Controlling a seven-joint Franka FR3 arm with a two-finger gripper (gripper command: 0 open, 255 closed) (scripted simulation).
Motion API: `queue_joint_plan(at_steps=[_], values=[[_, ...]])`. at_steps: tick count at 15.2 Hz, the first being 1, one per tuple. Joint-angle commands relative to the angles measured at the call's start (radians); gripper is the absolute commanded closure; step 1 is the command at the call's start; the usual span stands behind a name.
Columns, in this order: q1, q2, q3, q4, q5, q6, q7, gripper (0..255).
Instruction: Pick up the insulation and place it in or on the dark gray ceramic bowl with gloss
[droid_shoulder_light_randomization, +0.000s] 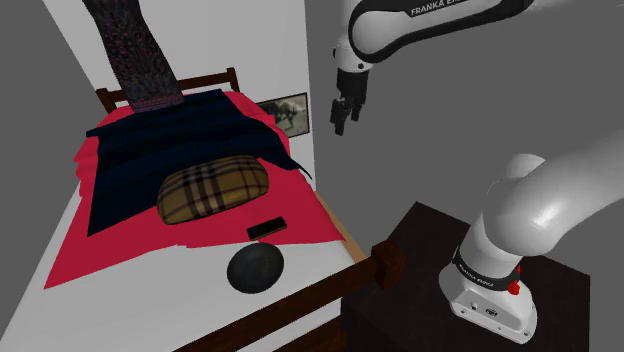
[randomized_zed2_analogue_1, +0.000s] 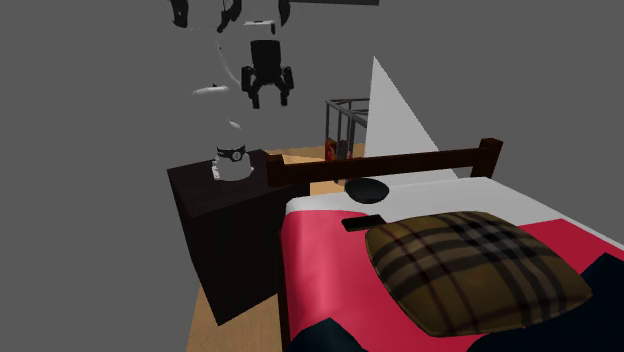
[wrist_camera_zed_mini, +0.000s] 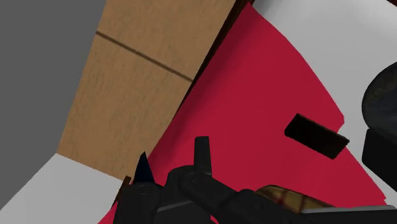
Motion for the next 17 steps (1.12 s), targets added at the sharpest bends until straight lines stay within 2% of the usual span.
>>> queue_joint_plan(at_steps=[1,9,17], values=[[0.018,0.057,-0.003,-0.004,0.001,0.057,-0.038,0],[0.081,0.328,0.000,0.059,0.018,0.243,-0.183,0],[0.126,0.603,0.031,0.174,0.032,0.380,-0.319,0]])
